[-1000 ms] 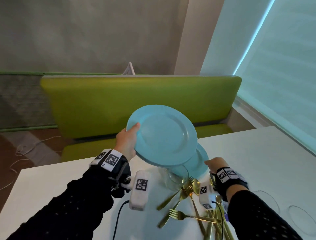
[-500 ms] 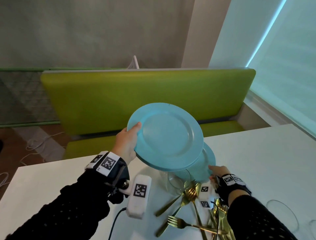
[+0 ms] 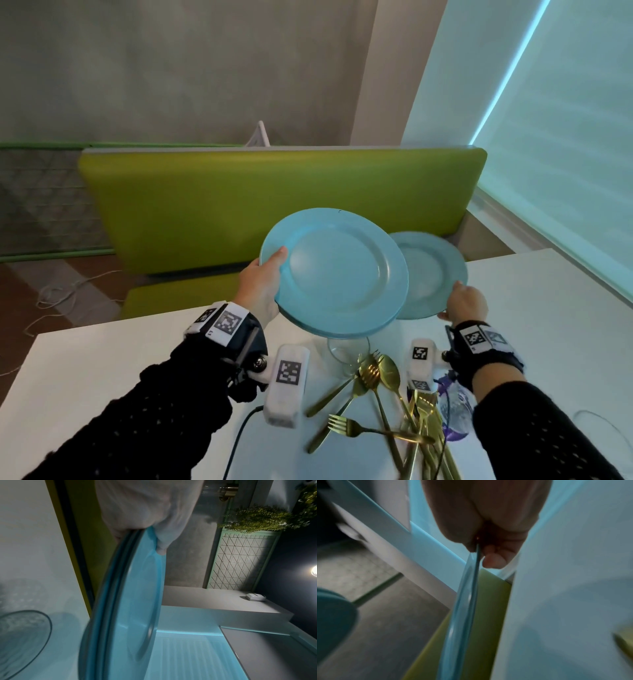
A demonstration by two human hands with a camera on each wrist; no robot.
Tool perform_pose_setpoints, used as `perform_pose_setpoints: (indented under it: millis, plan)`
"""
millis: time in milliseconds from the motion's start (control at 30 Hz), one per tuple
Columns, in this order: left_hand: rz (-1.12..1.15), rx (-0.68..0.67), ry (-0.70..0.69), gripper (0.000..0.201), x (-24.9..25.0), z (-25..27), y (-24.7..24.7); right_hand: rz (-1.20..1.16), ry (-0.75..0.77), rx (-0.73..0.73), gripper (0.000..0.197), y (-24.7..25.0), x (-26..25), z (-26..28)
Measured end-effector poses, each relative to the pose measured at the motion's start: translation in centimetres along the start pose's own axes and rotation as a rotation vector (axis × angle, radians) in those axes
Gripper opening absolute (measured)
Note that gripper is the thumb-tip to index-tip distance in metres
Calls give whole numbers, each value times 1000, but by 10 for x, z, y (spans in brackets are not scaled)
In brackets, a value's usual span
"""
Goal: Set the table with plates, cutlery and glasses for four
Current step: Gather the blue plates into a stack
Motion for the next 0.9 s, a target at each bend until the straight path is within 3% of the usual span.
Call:
perform_pose_setpoints:
  millis: [100, 200, 467, 633, 733, 900]
  plan:
    - [5, -41, 3, 20, -1, 10, 1, -240, -13, 259, 45, 42, -19, 21]
    - [17, -82, 3, 26, -4, 18, 4, -424, 16, 348, 41, 71, -35, 49]
    - [-14, -220, 47, 34, -20, 52, 38, -752, -32, 264, 16, 64, -28, 162]
    - [-57, -264, 49, 30, -36, 67, 74, -919, -151, 192, 19, 42, -18, 234]
    - [-98, -260, 35, 13, -46, 77, 96, -950, -157, 183, 15, 28, -15, 267]
    - [-310, -141, -51, 29, -66, 78, 140, -897, -209, 178, 20, -10, 6, 302]
Point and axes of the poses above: each hand's wrist, its own z-axis away from the middle knuckle, its own y-axis out of the back of the hand, x = y × z, the point moved 3 cm from there along -z, towards the middle knuckle, and after that the axes turned 6 degrees about y, right-handed, at the moved point
